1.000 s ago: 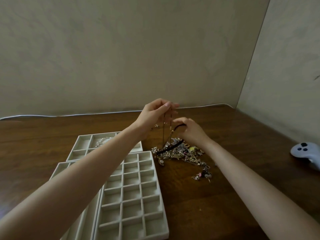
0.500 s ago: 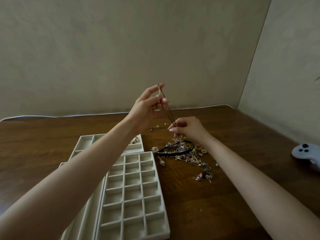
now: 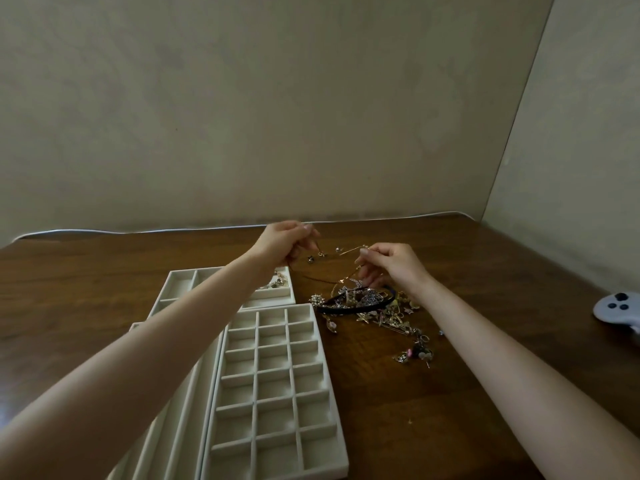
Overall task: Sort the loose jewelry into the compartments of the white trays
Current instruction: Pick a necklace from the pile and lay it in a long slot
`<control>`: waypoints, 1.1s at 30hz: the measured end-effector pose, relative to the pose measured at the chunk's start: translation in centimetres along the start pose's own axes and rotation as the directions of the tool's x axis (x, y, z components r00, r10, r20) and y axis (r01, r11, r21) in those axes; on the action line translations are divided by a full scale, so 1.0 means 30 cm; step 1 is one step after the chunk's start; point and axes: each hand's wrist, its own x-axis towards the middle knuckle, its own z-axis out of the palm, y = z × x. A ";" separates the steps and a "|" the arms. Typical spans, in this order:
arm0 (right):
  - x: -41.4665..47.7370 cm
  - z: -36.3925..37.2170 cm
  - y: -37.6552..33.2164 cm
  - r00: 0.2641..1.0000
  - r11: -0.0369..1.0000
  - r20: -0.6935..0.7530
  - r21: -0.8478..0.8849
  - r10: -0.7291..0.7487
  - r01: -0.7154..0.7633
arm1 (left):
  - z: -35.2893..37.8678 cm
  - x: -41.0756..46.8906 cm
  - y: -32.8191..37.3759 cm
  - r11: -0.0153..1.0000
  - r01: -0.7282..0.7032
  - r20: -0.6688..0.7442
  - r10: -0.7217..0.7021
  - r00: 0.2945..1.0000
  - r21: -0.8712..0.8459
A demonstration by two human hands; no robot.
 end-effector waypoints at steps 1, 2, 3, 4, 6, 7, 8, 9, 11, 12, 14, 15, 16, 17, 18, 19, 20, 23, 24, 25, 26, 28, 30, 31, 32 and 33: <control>0.000 0.006 -0.009 1.000 1.000 0.005 0.011 -0.016 0.016 | 0.012 -0.003 -0.009 0.998 0.014 0.016 -0.015 1.000 0.065; 0.001 0.011 -0.017 0.999 0.999 0.004 0.017 -0.034 0.034 | 0.024 -0.004 -0.020 0.992 0.016 0.021 -0.019 1.000 0.126; 0.002 0.016 -0.026 0.999 0.998 -0.001 0.024 -0.052 0.052 | 0.037 -0.003 -0.030 0.984 0.012 0.017 -0.015 1.000 0.178; 0.005 0.021 -0.034 0.998 0.997 -0.009 0.035 -0.066 0.066 | 0.049 -0.001 -0.039 0.975 0.003 0.012 -0.005 1.000 0.222; 0.009 0.026 -0.050 0.996 0.994 -0.018 0.075 -0.082 0.083 | 0.068 0.008 -0.055 0.952 -0.030 0.019 0.025 1.000 0.303; 0.010 0.028 -0.059 0.996 0.991 -0.015 0.101 -0.086 0.088 | 0.076 0.013 -0.060 0.937 -0.044 0.029 0.036 0.999 0.345; 0.010 0.031 -0.066 0.996 0.988 -0.010 0.126 -0.090 0.090 | 0.081 0.015 -0.063 0.926 -0.054 0.037 0.044 0.998 0.374; 0.007 0.033 -0.074 0.996 0.985 -0.007 0.144 -0.093 0.093 | 0.084 0.015 -0.064 0.923 -0.059 0.038 0.048 0.998 0.380; -0.001 0.037 -0.087 0.995 0.984 -0.004 0.144 -0.102 0.101 | 0.076 0.008 -0.059 0.944 -0.060 0.010 0.060 0.998 0.325; -0.005 0.038 -0.093 0.995 0.987 0.003 0.127 -0.104 0.103 | 0.061 0.001 -0.052 0.962 -0.063 -0.016 0.070 0.997 0.266; -0.012 0.040 -0.103 0.995 0.993 0.036 0.077 -0.088 0.085 | 0.011 -0.018 -0.035 0.992 -0.077 -0.089 0.086 0.992 0.100; -0.014 0.043 -0.105 0.996 0.996 0.055 0.053 -0.074 0.071 | -0.023 -0.029 -0.026 0.996 -0.083 -0.141 0.084 0.986 0.010; -0.016 0.049 -0.108 0.996 0.998 0.067 0.033 -0.060 0.058 | -0.065 -0.040 -0.019 0.993 -0.090 -0.200 0.073 0.977 -0.075; -0.018 0.058 -0.111 0.997 0.999 0.068 0.017 -0.047 0.046 | -0.110 -0.053 -0.013 0.984 -0.097 -0.253 0.057 0.966 -0.150; -0.021 0.069 -0.116 0.997 0.999 0.061 0.014 -0.037 0.036 | -0.158 -0.067 -0.011 0.973 -0.101 -0.290 0.038 0.956 -0.207; -0.024 0.080 -0.120 0.998 0.999 0.055 0.024 -0.031 0.030 | -0.204 -0.086 -0.013 0.964 -0.103 -0.307 0.023 0.951 -0.245; -0.027 0.092 -0.124 0.998 0.999 0.052 0.046 -0.028 0.025 | -0.249 -0.106 -0.017 0.957 -0.102 -0.308 0.014 0.951 -0.271; -0.032 0.140 -0.140 0.997 0.997 0.052 0.063 -0.056 0.052 | -0.353 -0.180 -0.034 0.961 -0.092 -0.314 0.006 0.950 -0.260; -0.031 0.160 -0.146 0.996 0.997 0.046 0.025 -0.078 0.077 | -0.377 -0.211 -0.039 0.973 -0.084 -0.334 0.007 0.943 -0.215; -0.030 0.183 -0.152 0.994 0.994 0.038 -0.021 -0.103 0.104 | -0.392 -0.246 -0.040 0.985 -0.077 -0.359 0.016 0.933 -0.157; -0.027 0.206 -0.157 0.992 0.991 0.028 -0.059 -0.122 0.124 | -0.405 -0.285 -0.044 0.993 -0.077 -0.384 0.038 0.923 -0.087; -0.013 0.248 -0.167 0.992 0.989 0.007 -0.075 -0.130 0.130 | -0.424 -0.376 -0.051 0.987 -0.089 -0.423 0.137 0.896 0.131; 0.009 0.292 -0.177 0.995 0.995 0.023 -0.034 -0.098 0.098 | -0.437 -0.482 -0.065 0.914 -0.068 -0.452 0.261 0.853 0.399; 0.023 0.320 -0.183 0.996 0.997 0.051 0.001 -0.079 0.079 | -0.439 -0.538 -0.070 0.863 -0.053 -0.458 0.317 0.830 0.502; 0.037 0.352 -0.188 0.994 0.997 0.091 0.035 -0.064 0.062 | -0.439 -0.593 -0.075 0.808 -0.041 -0.454 0.371 0.810 0.587; 0.050 0.391 -0.194 0.990 0.997 0.134 0.065 -0.053 0.045 | -0.435 -0.646 -0.082 0.742 -0.039 -0.429 0.429 0.795 0.670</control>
